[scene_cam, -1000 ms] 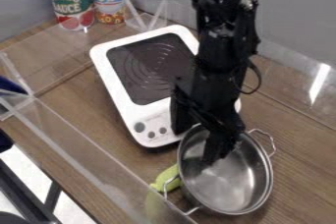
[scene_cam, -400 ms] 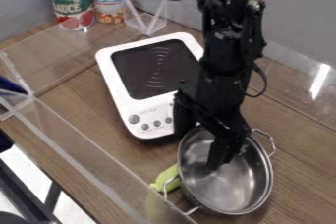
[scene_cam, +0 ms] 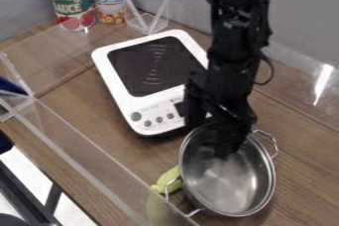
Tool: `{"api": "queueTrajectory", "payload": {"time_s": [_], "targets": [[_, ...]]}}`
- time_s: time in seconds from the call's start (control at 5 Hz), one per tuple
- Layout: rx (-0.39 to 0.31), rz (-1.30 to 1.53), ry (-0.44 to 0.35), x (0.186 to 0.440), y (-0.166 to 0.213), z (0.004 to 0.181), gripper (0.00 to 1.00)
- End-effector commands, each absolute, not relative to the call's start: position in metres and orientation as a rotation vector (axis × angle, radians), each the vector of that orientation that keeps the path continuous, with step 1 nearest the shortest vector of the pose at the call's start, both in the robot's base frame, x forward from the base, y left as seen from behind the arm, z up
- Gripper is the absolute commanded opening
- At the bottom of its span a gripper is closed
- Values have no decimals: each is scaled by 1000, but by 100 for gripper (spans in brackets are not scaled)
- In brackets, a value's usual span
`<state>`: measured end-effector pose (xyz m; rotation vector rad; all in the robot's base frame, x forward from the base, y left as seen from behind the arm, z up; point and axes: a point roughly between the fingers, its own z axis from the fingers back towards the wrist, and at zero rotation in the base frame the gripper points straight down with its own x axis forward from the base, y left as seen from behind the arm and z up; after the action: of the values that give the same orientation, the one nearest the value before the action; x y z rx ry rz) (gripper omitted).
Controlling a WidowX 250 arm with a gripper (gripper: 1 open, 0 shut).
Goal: Remove silver pot from the white and black stove top and place it on the table
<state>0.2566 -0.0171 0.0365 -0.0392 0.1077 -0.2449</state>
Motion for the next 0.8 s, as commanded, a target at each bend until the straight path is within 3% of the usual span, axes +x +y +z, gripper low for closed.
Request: {"api": "queueTrajectory", "payload": {"time_s": [0.0, 0.6], "targets": [[-38, -206, 64, 270, -9, 46, 100], [-38, -246, 62, 285, -9, 46, 100]]}}
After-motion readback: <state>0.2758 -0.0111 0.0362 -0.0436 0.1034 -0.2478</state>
